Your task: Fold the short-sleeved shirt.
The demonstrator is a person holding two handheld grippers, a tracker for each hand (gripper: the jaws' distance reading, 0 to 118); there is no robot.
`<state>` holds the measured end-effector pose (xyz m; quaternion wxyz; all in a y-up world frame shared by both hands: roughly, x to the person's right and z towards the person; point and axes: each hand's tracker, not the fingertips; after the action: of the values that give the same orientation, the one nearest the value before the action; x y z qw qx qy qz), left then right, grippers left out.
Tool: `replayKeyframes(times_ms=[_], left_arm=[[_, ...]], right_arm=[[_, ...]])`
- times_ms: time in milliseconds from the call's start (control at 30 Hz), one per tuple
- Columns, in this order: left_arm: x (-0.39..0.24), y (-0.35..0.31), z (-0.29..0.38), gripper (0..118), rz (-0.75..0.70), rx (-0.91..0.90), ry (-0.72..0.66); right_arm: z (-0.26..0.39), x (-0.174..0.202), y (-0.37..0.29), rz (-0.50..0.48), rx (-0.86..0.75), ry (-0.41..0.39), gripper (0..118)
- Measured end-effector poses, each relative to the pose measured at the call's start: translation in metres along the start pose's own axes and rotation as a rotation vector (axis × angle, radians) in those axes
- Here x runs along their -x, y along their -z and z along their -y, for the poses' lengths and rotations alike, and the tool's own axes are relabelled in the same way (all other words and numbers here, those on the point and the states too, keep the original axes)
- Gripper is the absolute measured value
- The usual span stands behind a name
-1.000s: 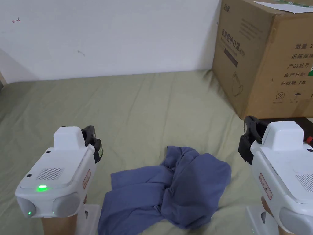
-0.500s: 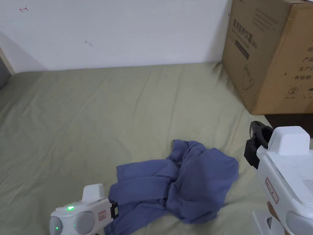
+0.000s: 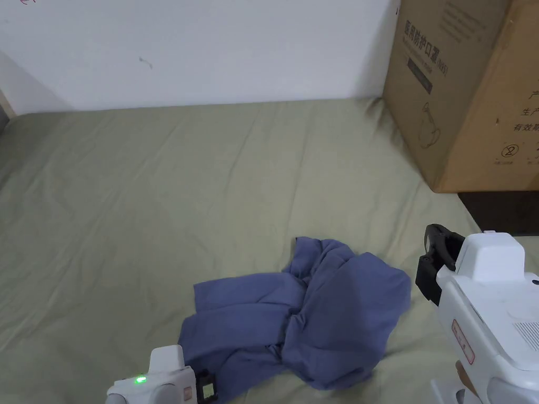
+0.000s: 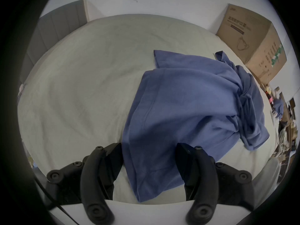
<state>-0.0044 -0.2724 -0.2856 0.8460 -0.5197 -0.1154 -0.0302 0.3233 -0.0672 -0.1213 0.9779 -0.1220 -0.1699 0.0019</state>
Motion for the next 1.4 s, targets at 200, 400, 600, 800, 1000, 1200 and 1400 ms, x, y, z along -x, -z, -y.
replayKeyframes(times_ms=[200, 400, 600, 800, 1000, 1200, 1400], left_arm=[[-0.008, -0.017, -0.001, 3, 0.046, -0.038, 0.052], [0.000, -0.053, -0.017, 2, 0.131, -0.138, -0.025], [0.002, -0.072, -0.033, 2, 0.171, -0.196, -0.028], [-0.003, -0.066, -0.038, 2, 0.182, -0.192, -0.033], [-0.001, -0.073, -0.039, 2, 0.224, -0.208, -0.068], [0.009, -0.100, -0.067, 2, 0.341, -0.290, -0.185], [0.023, -0.139, -0.141, 2, 0.356, -0.438, -0.169]], right_arm=[[0.014, -0.011, 0.031, 0.008, 0.090, 0.023, 0], [0.047, -0.036, 0.115, -0.004, 0.369, 0.086, 77], [0.113, -0.057, 0.207, 0.013, 0.625, 0.131, 108], [0.162, -0.068, 0.254, -0.029, 0.775, 0.157, 55], [0.128, -0.051, 0.215, -0.056, 0.652, 0.148, 4], [0.041, -0.066, 0.166, -0.085, 0.480, 0.125, 4], [-0.056, -0.081, 0.132, -0.065, 0.316, 0.090, 4]])
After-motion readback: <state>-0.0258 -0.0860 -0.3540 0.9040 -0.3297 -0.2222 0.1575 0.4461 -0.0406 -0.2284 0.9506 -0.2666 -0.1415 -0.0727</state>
